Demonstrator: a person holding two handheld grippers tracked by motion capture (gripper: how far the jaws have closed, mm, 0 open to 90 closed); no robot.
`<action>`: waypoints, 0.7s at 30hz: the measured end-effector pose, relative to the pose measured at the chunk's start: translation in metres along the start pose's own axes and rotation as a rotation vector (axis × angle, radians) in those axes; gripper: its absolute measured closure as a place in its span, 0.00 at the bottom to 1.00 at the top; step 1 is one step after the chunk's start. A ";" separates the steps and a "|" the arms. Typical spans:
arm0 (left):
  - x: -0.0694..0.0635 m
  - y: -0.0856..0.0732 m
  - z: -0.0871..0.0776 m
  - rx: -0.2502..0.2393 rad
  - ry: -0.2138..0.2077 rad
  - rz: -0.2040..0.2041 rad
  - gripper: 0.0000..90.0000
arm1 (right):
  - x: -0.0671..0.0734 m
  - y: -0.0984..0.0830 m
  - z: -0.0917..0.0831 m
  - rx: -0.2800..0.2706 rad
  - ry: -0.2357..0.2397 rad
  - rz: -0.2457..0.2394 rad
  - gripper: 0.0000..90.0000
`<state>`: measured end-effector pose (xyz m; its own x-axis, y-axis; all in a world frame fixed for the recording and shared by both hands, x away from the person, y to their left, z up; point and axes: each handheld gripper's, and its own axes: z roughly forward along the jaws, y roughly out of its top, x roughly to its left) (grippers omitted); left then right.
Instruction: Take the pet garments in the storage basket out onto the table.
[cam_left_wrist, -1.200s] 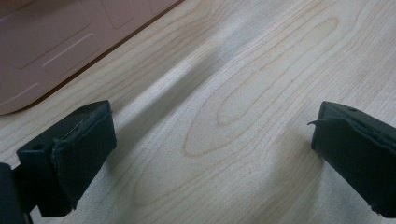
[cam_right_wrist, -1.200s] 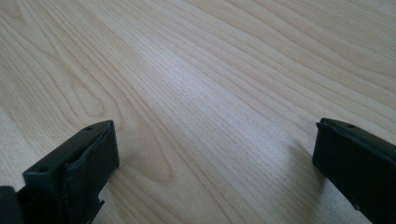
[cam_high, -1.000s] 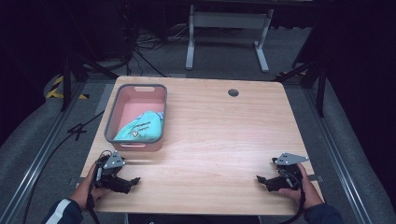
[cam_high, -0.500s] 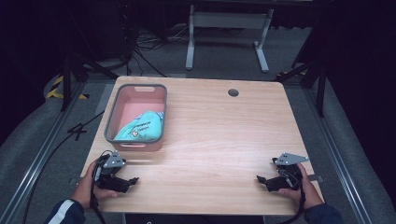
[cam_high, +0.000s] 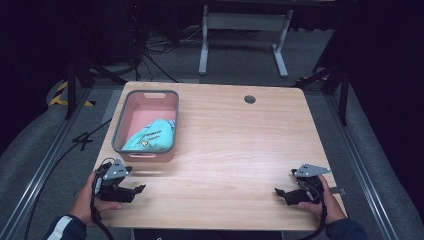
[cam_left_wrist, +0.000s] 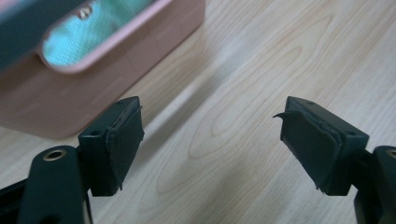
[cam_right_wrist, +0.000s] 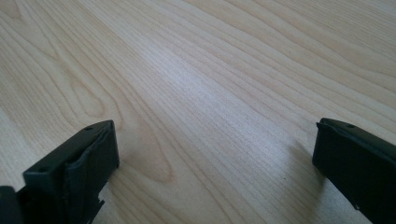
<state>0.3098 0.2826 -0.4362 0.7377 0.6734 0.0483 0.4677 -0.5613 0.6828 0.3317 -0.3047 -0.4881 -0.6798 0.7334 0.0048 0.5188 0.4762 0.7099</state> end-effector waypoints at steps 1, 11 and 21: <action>0.001 0.002 -0.002 -0.007 0.004 0.002 0.24 | 0.000 0.000 0.000 0.000 0.000 0.000 0.01; 0.005 0.022 -0.027 -0.084 0.012 0.014 0.20 | 0.000 0.000 0.000 0.000 -0.001 0.001 0.01; 0.009 0.047 -0.046 -0.107 0.074 0.066 0.19 | 0.000 0.000 0.000 0.000 -0.003 0.001 0.01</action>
<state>0.3158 0.2842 -0.3697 0.7252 0.6727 0.1468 0.3618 -0.5537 0.7500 0.3313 -0.3049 -0.4882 -0.6776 0.7355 0.0036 0.5198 0.4754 0.7098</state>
